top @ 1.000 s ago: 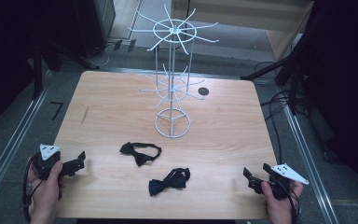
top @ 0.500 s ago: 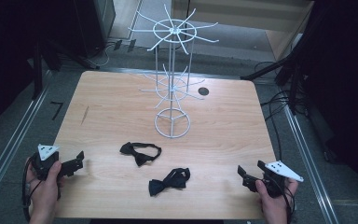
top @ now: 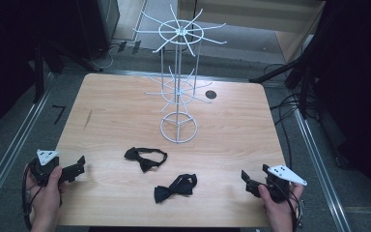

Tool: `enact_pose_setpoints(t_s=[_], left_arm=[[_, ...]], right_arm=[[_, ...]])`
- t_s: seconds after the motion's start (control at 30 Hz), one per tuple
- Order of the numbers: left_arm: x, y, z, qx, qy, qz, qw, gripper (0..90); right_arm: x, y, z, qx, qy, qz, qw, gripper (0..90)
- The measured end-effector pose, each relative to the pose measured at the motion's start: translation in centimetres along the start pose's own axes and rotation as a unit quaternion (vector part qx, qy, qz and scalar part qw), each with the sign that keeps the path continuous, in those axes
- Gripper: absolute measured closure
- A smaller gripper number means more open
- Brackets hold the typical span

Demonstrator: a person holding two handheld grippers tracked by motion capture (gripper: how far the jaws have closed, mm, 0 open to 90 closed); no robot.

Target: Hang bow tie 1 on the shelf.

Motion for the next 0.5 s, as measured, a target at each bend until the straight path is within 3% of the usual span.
enact_pose_setpoints(t_s=[0.43,0.5], left_arm=[[-0.1,-0.1,0.0,0.002,-0.003,-0.007,1.0,0.0],[-0.1,-0.1,0.0,0.002,-0.005,-0.008,1.0,0.0]], right_arm=[[2.4,-1.4,-1.9,0.026,0.022,-0.008,0.9994,14.3],[3.4,-1.6,-2.4,0.033,0.026,-0.003,0.9991,14.4]])
Point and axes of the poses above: each handheld gripper's, and its own axes: y roughly backward along the jaws, x roughly out of its top, z roughly to its right, the point moved 8 cm from there along -y, roughly forward along the jaws
